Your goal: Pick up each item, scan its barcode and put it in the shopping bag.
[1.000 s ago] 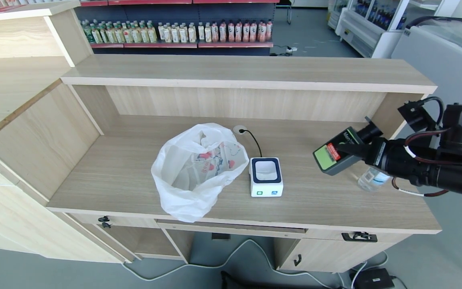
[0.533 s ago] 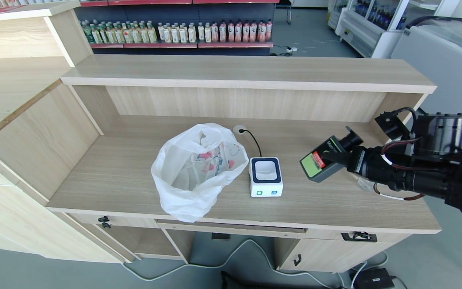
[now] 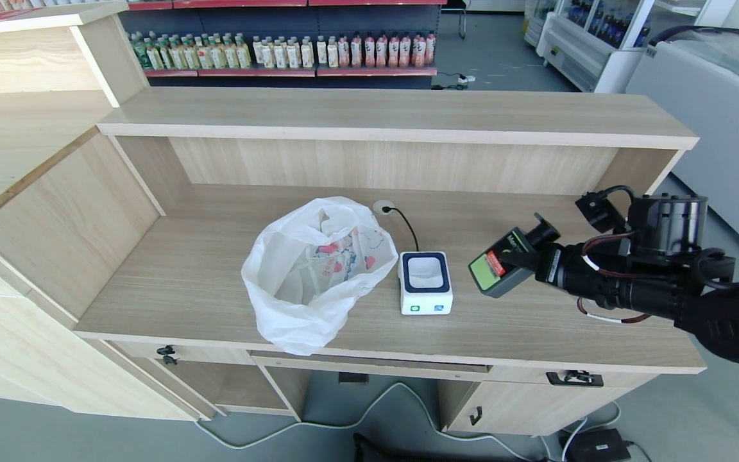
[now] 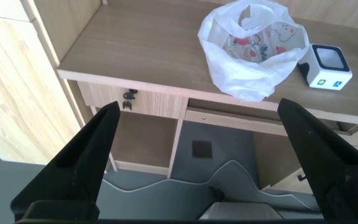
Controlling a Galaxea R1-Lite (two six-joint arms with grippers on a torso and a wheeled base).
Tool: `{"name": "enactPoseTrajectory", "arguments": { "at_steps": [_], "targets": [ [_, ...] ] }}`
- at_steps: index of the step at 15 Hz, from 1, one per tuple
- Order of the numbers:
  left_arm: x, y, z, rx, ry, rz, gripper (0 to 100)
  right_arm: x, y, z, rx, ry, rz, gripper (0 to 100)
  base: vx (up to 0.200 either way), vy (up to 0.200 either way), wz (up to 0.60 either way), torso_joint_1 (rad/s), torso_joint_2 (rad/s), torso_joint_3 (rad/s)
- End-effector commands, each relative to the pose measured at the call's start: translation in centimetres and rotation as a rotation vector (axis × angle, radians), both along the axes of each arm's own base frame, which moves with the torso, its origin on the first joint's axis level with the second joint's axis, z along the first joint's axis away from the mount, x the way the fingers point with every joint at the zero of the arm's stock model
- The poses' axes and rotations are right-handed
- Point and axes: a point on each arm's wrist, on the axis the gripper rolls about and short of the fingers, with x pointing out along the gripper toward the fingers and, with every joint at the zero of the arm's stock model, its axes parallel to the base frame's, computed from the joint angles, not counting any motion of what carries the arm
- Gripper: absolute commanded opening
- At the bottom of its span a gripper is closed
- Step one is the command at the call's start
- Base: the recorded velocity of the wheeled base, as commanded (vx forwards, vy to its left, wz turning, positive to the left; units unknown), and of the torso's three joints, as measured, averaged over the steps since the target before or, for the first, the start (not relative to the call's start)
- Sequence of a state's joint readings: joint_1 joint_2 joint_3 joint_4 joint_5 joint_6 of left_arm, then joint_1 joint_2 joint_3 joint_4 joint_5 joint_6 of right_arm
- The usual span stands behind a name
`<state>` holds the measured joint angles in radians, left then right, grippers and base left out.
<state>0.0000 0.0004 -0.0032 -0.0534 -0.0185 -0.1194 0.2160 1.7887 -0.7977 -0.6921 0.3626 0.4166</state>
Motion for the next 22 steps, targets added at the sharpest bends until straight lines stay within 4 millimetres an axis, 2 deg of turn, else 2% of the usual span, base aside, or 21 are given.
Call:
{"name": "enactPoseTrajectory", "arguments": {
  "at_steps": [1, 5, 10, 22],
  "targets": [
    [0.0, 0.0, 0.0, 0.000, -0.001, 0.000, 100, 0.6, 0.2, -0.4, -0.001, 0.010, 0.004, 0, 0.000, 0.000, 0.00, 0.000, 0.00, 0.000],
    [0.0, 0.0, 0.0, 0.000, -0.001, 0.000, 100, 1.7, 1.1, 0.1, 0.007, -0.016, 0.022, 0, 0.000, 0.000, 0.00, 0.000, 0.00, 0.000],
    [0.0, 0.0, 0.0, 0.000, -0.001, 0.000, 100, 2.5, 2.3, -0.5, 0.003, -0.012, 0.051, 0, 0.000, 0.000, 0.00, 0.000, 0.00, 0.000],
    [0.0, 0.0, 0.0, 0.000, -0.001, 0.000, 100, 3.6, 2.6, -1.0, -0.003, -0.011, 0.052, 0, 0.000, 0.000, 0.00, 0.000, 0.00, 0.000]
  ]
}}
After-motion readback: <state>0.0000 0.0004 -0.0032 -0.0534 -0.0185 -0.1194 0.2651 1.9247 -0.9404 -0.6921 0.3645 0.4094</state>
